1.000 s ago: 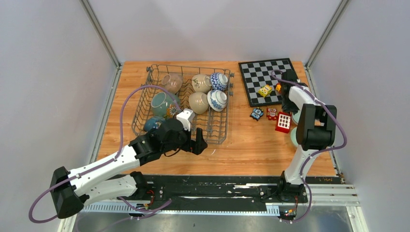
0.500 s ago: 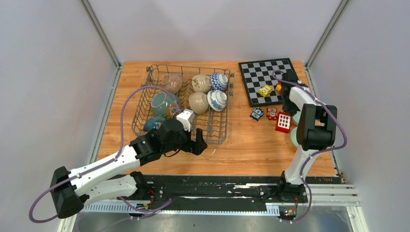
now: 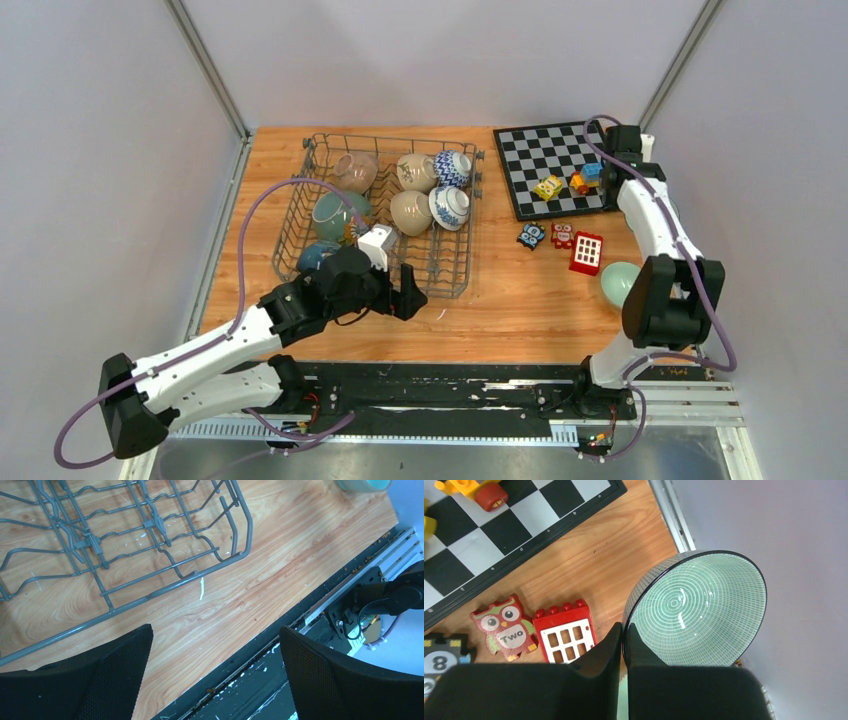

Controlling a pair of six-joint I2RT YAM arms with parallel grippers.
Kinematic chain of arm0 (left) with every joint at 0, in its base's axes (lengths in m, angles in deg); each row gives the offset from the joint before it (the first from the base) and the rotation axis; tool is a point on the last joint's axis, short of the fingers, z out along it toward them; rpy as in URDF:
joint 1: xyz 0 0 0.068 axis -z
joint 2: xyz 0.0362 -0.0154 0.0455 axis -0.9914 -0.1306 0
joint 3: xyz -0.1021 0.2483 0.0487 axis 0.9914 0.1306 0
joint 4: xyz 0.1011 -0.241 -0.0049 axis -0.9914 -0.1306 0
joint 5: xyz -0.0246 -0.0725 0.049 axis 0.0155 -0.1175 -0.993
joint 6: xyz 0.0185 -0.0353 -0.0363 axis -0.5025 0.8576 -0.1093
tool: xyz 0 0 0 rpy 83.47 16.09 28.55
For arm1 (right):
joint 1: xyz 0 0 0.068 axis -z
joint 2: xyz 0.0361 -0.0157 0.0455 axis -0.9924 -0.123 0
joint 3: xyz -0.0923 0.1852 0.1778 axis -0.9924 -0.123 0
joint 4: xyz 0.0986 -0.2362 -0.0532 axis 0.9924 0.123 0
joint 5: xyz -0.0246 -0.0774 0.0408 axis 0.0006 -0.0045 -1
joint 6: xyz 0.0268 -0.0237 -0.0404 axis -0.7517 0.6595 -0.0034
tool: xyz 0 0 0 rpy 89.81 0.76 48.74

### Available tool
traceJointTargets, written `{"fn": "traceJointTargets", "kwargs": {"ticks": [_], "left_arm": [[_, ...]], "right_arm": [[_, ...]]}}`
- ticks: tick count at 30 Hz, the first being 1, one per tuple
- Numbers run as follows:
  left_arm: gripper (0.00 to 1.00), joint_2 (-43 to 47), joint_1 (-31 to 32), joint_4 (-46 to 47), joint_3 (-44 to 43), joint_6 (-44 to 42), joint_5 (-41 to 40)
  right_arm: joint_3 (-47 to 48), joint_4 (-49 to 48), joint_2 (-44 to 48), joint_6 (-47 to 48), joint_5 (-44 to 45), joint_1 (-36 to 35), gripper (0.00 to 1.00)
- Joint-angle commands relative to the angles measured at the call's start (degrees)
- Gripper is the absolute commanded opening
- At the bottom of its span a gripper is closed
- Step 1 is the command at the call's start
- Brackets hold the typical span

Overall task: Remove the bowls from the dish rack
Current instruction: Pick up the bowl from the center of the board, then place the bowl with the bowl.

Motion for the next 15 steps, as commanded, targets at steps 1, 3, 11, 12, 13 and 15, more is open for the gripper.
{"fn": "traceJointTargets", "kwargs": {"ticks": [1, 3, 11, 12, 13, 15], "left_arm": [[0.98, 2.0, -0.1, -0.4, 0.5, 0.1, -0.9], [0.98, 2.4, -0.1, -0.3, 0.5, 0.1, -0.8], [0.97, 1.7, -0.1, 0.9, 1.0, -0.1, 1.7], [0.97, 1.3, -0.1, 0.9, 1.1, -0.2, 1.9], [0.97, 1.1, -0.1, 1.0, 1.3, -0.3, 1.9], [0.97, 0.6, -0.1, 1.0, 1.7, -0.2, 2.0]], "right_arm": [[-0.4, 4.4, 7.0, -3.1, 3.7, 0.6, 0.04], [-3.6, 6.0, 11.1, -5.6, 3.2, 0.6, 0.04], [-16.1, 10.8, 25.2, -10.0, 1.2, -0.8, 0.03], [-16.7, 11.3, 25.4, -10.0, 1.3, -1.3, 0.03], [-17.3, 11.9, 25.6, -10.3, 1.7, -1.9, 0.03], [-18.5, 12.6, 25.7, -10.9, 2.4, -3.4, 0.03]]}}
